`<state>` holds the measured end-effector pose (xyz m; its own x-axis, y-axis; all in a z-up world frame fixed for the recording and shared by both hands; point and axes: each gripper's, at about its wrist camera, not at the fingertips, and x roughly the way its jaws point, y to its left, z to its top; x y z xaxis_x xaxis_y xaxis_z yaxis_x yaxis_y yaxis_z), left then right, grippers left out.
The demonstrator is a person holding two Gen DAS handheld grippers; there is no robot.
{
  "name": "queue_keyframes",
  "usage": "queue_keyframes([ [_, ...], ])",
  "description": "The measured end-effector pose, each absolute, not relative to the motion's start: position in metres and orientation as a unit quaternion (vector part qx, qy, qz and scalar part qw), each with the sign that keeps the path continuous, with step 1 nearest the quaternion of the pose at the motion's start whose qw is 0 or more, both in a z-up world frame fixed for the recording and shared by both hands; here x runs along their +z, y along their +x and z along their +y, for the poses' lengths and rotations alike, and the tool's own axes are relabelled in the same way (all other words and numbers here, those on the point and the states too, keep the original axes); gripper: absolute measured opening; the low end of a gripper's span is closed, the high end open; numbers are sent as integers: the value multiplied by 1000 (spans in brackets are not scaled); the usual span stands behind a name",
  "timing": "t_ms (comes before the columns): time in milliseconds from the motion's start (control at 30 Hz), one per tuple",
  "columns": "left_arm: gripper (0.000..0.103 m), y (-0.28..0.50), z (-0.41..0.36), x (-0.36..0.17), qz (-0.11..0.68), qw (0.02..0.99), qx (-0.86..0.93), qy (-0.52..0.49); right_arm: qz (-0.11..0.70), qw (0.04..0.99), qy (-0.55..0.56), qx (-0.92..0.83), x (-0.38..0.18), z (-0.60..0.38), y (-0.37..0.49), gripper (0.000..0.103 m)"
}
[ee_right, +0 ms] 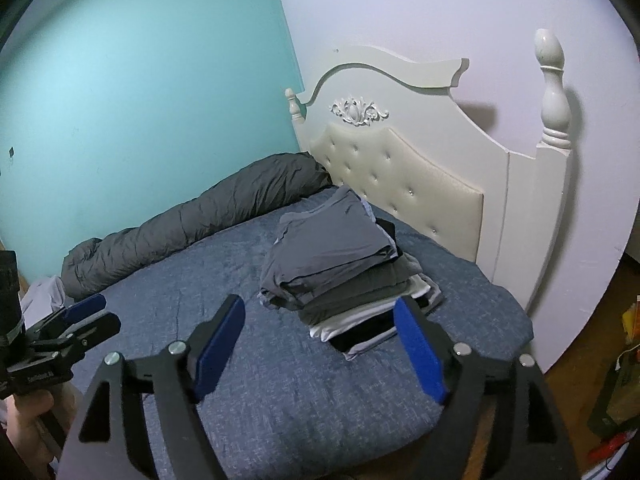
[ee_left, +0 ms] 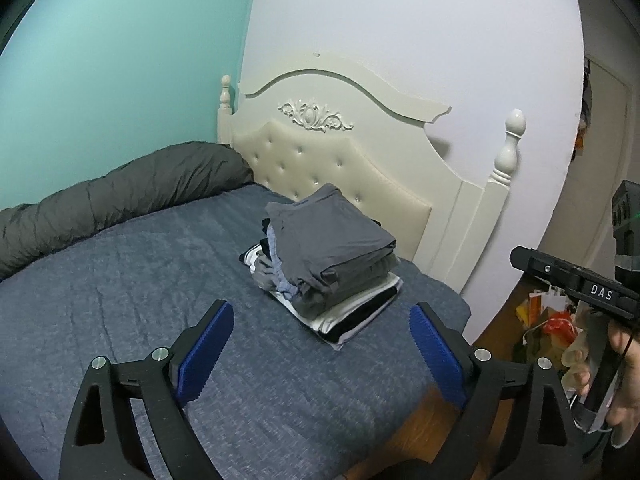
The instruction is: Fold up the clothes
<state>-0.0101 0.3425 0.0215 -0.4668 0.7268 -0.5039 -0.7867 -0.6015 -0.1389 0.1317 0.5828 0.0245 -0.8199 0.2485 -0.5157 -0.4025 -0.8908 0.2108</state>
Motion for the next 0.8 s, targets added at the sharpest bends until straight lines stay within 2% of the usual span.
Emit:
queue_keyframes([
  [333,103,5,326,29,52,437,863,-249,133,187,-244,942,28,553,144,86],
  [500,103,7,322,27,56,435,864,-247,127,197,-241,942,24,543,149,97],
  [800,103,7,313,21,56,429,867,-248,109,214,-237,941,15,530,151,102],
])
